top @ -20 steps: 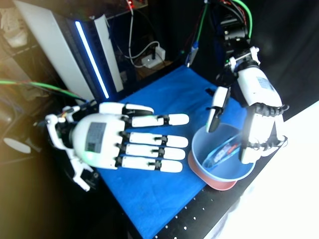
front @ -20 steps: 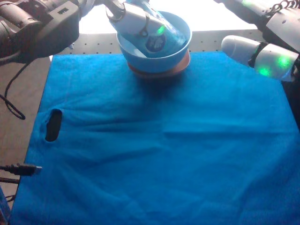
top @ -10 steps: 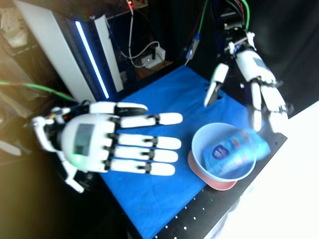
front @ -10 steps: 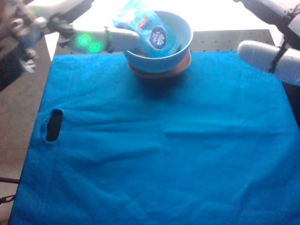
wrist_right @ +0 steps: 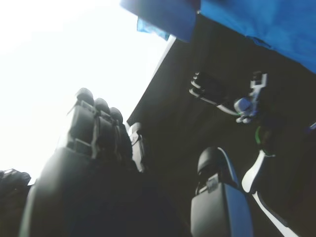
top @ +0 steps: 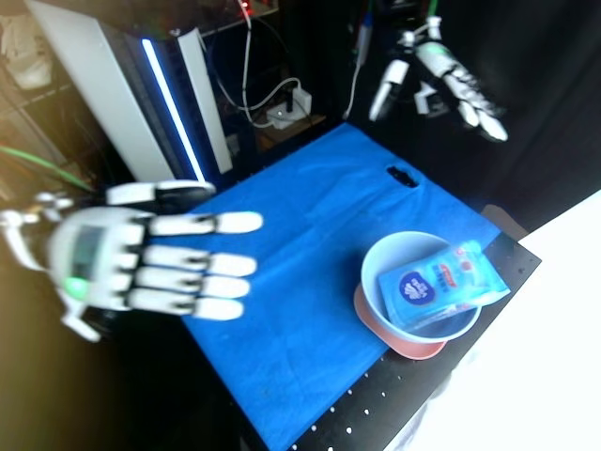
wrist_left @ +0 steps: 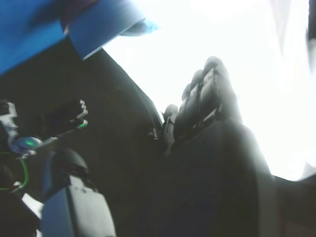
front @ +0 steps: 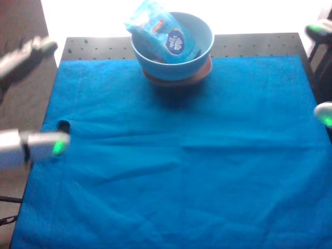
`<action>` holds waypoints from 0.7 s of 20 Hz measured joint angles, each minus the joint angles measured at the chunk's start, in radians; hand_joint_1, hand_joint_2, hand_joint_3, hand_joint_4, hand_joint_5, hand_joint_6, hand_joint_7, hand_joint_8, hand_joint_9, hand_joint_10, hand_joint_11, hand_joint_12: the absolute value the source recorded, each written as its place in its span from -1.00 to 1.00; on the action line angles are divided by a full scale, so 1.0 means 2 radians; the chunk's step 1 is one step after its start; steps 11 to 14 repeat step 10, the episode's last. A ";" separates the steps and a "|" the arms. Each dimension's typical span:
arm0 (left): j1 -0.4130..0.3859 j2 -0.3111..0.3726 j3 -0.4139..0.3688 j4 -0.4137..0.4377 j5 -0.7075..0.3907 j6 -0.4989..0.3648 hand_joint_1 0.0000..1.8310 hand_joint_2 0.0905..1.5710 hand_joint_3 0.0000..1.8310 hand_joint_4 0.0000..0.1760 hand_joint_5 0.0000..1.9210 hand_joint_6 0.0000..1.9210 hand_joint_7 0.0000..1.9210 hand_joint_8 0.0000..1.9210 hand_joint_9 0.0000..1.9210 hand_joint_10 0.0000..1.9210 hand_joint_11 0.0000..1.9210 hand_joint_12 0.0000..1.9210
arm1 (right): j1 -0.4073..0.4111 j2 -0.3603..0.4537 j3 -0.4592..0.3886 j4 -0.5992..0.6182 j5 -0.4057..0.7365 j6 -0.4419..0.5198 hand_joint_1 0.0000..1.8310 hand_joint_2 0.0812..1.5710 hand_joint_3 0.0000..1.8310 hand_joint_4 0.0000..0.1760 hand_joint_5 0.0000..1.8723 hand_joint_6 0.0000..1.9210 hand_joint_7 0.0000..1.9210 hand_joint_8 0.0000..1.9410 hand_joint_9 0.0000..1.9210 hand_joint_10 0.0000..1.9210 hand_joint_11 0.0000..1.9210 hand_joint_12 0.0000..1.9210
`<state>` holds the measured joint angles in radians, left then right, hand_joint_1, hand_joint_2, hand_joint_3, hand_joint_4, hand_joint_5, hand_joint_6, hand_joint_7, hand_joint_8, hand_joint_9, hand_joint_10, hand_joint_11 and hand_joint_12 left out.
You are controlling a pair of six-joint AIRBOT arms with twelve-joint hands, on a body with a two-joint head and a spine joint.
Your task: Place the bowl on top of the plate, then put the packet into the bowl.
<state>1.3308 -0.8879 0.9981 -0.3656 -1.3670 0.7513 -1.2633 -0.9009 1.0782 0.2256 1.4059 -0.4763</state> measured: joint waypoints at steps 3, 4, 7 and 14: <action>0.041 -0.007 -0.019 -0.025 -0.069 -0.013 -0.29 0.04 -1.00 0.44 -1.00 -1.00 -1.00 -1.00 -1.00 -1.00 -1.00 -1.00 | -0.038 -0.001 -0.018 0.024 0.026 0.000 -0.57 0.29 -1.00 1.00 -1.00 -1.00 -1.00 -1.00 -1.00 -1.00 -1.00 -1.00; 0.050 -0.013 -0.020 -0.037 -0.086 -0.022 -0.37 0.03 -1.00 -0.12 -1.00 -1.00 -1.00 -1.00 -1.00 -1.00 -1.00 -1.00 | -0.061 -0.005 -0.027 0.037 0.035 0.000 -0.56 0.30 -1.00 1.00 -1.00 -1.00 -1.00 -1.00 -1.00 -1.00 -1.00 -1.00; 0.054 -0.020 -0.024 -0.048 -0.094 -0.028 -0.39 -0.09 -1.00 -0.90 -1.00 -1.00 -1.00 -1.00 -1.00 -1.00 -1.00 -1.00 | -0.109 -0.007 -0.045 0.086 0.069 0.001 -0.60 0.32 -1.00 1.00 -1.00 -1.00 -1.00 -1.00 -1.00 -1.00 -1.00 -1.00; 0.064 -0.023 -0.033 -0.040 -0.111 -0.034 -0.37 -0.02 -0.98 0.11 -1.00 -1.00 -1.00 -1.00 -1.00 -1.00 -1.00 -1.00 | -0.113 -0.006 -0.047 0.109 0.087 0.001 -0.56 0.33 -1.00 1.00 -1.00 -1.00 -1.00 -1.00 -1.00 -1.00 -1.00 -1.00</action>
